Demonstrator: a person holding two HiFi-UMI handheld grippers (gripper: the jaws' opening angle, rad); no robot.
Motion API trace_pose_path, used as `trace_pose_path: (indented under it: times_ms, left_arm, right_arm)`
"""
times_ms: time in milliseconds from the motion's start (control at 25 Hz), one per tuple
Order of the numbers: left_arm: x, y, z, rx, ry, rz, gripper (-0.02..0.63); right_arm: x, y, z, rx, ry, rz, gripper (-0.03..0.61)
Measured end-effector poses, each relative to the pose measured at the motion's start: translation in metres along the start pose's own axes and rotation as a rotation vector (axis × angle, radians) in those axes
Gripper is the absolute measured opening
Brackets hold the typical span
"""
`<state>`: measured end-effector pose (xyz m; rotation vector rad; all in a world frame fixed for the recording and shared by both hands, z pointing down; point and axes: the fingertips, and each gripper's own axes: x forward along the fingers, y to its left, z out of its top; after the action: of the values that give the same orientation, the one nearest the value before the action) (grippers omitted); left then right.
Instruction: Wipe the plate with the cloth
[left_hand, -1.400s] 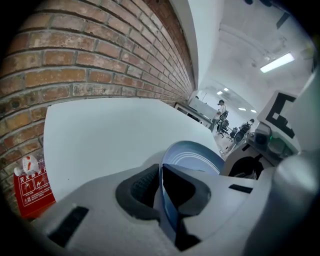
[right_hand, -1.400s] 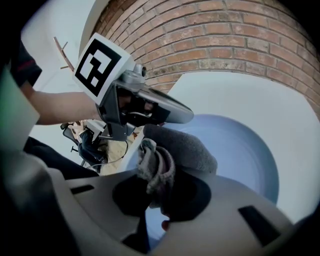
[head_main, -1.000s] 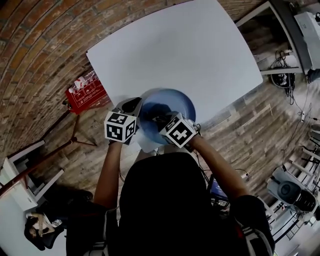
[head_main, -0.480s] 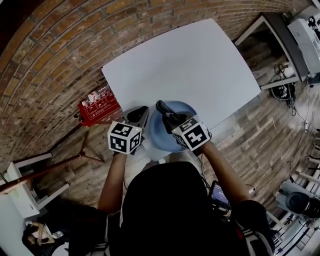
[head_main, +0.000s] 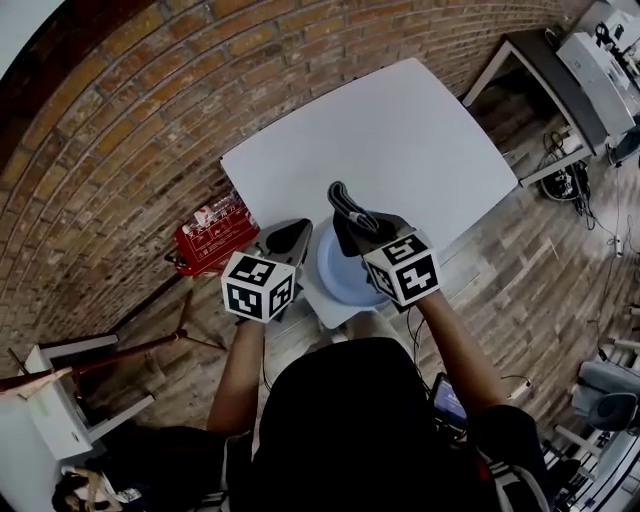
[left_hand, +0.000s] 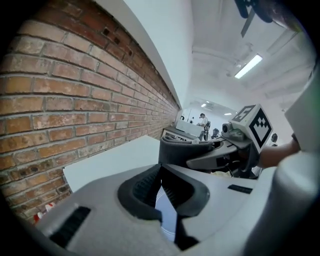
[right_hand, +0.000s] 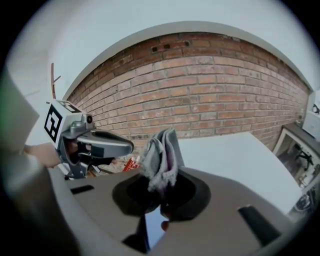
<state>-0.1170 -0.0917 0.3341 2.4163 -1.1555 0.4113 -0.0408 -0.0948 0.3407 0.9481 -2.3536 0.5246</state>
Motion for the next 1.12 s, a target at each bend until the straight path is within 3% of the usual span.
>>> trace_pose_path:
  times_ms: [320,560,1120]
  left_arm:
    - [-0.04,-0.019,0.042,0.061,-0.123,-0.003,0.02]
    - [-0.061,-0.039,0.064,0.103,-0.204,-0.027,0.02]
    - [-0.087,-0.091,0.073,0.134,-0.283,0.014,0.02]
  right_arm:
    - [-0.042,0.022,0.05,-0.021,-0.179,-0.087,0.051]
    - [-0.07,0.03,0.072,-0.051,-0.252,-0.141,0.051]
    - [-0.13,0.037,0.063,-0.046,-0.36,-0.134,0.051]
